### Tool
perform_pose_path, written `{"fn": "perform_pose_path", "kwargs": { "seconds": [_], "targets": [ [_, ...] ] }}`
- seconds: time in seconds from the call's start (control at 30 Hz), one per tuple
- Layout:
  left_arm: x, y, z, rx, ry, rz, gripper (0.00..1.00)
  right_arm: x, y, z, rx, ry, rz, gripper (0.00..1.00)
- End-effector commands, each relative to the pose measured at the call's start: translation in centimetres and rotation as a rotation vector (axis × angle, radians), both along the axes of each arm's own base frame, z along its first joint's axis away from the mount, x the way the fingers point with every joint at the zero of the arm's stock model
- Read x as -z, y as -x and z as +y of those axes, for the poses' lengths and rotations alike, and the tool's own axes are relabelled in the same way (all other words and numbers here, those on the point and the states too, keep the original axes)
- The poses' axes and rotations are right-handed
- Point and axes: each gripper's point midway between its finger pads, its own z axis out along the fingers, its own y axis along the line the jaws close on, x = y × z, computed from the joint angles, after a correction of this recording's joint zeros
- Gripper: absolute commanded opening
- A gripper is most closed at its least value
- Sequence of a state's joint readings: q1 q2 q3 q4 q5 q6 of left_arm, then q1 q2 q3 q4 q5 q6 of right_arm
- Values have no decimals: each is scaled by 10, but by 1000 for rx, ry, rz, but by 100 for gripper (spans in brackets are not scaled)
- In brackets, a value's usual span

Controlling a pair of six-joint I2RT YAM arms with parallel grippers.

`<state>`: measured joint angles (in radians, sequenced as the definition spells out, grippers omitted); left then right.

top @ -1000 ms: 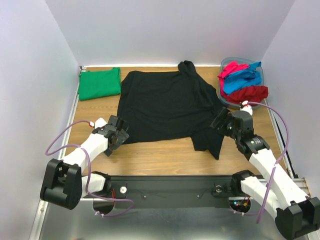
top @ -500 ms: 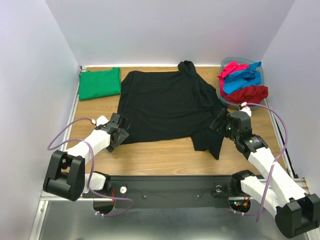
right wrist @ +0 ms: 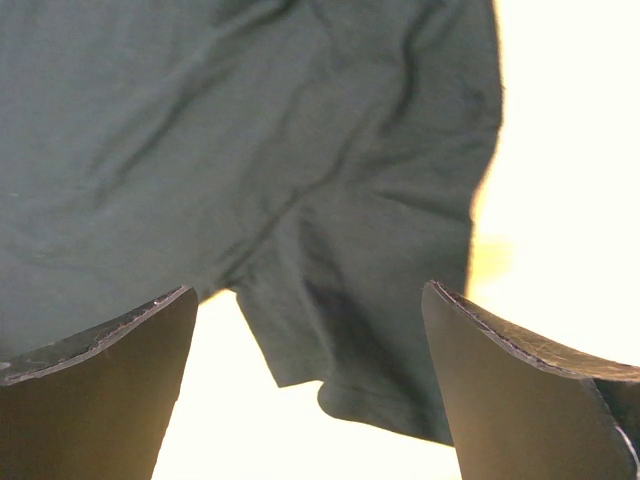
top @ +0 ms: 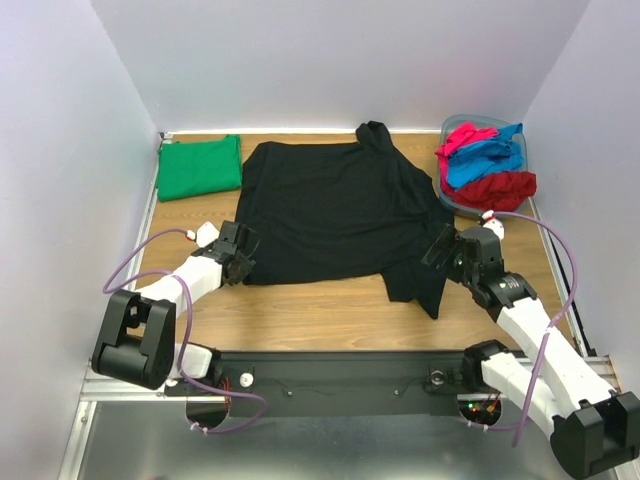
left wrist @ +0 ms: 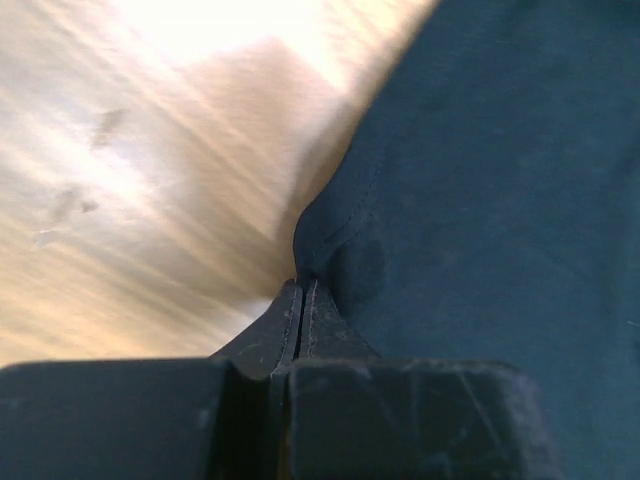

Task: Fold and stack the t-shirts
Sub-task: Flatten the tshirt out

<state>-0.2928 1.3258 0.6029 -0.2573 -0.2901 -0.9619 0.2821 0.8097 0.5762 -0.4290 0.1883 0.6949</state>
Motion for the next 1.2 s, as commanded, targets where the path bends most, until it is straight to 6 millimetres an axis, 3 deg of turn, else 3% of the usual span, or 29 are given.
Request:
{"fn": "perform_pose_path", "kwargs": {
  "seconds": [0.0, 0.2, 0.27, 0.4, 0.53, 0.73, 0.9, 1.0, 1.03, 1.1, 1.17],
  "targets": [
    [16, 15, -12, 69, 57, 43, 0, 18, 17, -18, 52, 75, 82, 100],
    [4, 15, -9, 78, 55, -14, 0, 40, 37, -7, -2, 78, 253, 100],
    [-3, 13, -10, 82, 58, -39, 0, 54, 44, -13, 34, 153, 330, 100],
    [-11, 11, -6, 72, 45, -70, 0, 69, 55, 2, 51, 188, 392, 100],
    [-16, 11, -5, 81, 43, -85, 0, 85, 65, -9, 131, 196, 410, 90],
    [-15, 12, -8, 98, 52, -89, 0, 95, 57, -8, 144, 188, 375, 76],
    [-14, 14, -7, 96, 50, -82, 0, 114, 57, -7, 124, 215, 417, 73],
    [-17, 14, -7, 94, 51, -90, 0, 115, 53, -2, 107, 207, 413, 51],
    [-20, 13, -8, 97, 57, -100, 0, 112, 49, 1, 102, 190, 391, 28],
    [-25, 14, -9, 106, 59, -102, 0, 102, 42, 7, 74, 166, 354, 10],
    [-42, 9, -10, 115, 66, -144, 0, 86, 34, 12, 44, 150, 302, 4]
  ]
}}
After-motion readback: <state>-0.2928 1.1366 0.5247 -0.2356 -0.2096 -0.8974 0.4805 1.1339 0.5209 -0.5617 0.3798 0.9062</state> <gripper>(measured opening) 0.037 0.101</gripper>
